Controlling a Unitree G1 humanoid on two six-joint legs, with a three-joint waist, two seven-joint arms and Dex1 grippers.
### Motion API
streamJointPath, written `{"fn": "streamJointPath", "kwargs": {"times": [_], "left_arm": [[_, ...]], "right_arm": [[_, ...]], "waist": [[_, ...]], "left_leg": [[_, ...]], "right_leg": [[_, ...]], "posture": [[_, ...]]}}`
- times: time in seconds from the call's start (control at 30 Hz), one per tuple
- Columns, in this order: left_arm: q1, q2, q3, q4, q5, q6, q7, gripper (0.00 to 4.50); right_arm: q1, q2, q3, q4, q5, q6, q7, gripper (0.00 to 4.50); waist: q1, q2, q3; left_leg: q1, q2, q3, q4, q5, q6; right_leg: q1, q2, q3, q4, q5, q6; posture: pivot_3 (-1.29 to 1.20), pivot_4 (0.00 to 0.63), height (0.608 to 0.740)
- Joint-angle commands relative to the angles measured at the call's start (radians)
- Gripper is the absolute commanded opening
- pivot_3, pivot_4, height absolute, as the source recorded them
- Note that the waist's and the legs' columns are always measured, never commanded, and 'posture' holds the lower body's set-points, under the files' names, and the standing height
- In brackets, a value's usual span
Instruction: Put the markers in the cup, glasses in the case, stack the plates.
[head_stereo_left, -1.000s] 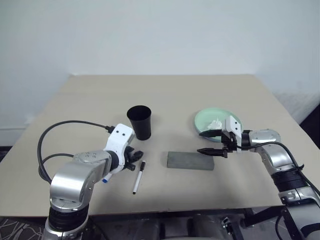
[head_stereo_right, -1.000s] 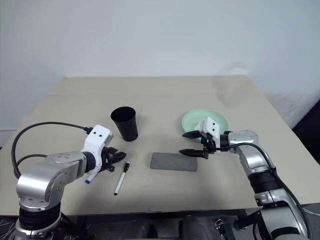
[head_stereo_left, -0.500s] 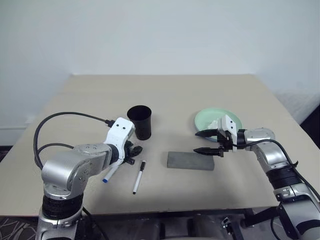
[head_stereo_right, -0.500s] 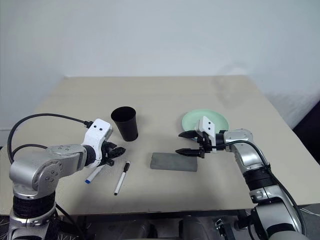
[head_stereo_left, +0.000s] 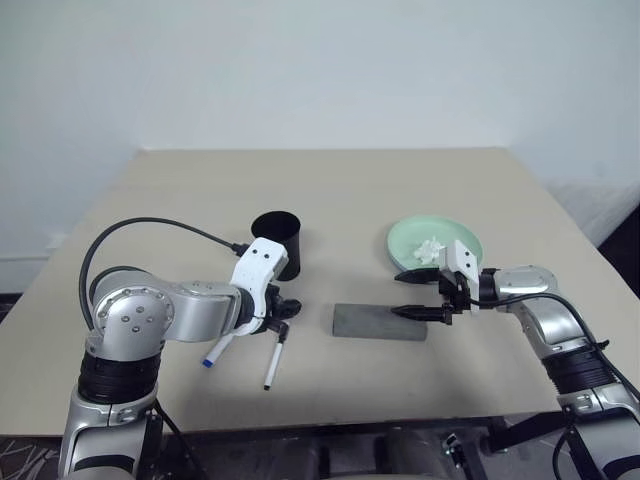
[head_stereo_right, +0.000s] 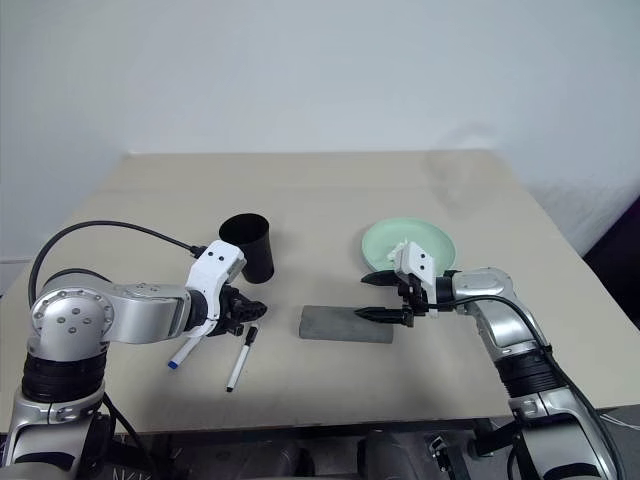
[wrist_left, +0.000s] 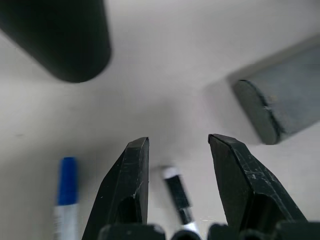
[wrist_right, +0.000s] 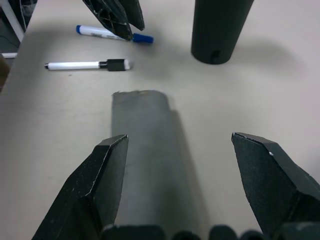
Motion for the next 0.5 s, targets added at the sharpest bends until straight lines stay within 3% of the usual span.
{"fn": "streamJointPath", "kwargs": {"times": [0.03,0.27,0.5], "left_arm": [[-0.041,0.021,0.008,0.01,-0.085,0.008,0.097,1.93],[-0.075,0.183,0.005,0.056,-0.059,0.008,0.058,1.93],[-0.055,0.246,0.016,0.044,-0.062,0.008,0.085,1.93]], "right_arm": [[0.006,-0.022,-0.045,-0.056,0.019,0.004,-0.017,3.6],[0.004,-0.012,-0.052,-0.036,0.015,-0.006,-0.035,3.6],[-0.04,0.003,-0.045,0.031,0.009,-0.033,-0.025,3.6]], "waist": [[0.001,0.0,0.0],[-0.001,0.0,0.0],[0.001,-0.001,0.0]], "left_leg": [[0.0,0.0,0.0,0.0,0.0,-0.001],[0.002,0.001,0.001,0.0,0.004,-0.003],[0.001,0.001,0.002,0.0,0.005,-0.003]], "right_leg": [[0.0,0.001,0.0,0.0,-0.001,0.001],[0.001,0.006,0.0,0.0,-0.001,0.0],[0.001,0.005,0.0,-0.001,-0.001,0.0]], "posture": [[0.0,0.0,0.74],[0.0,0.0,0.74],[0.0,0.0,0.74]]}}
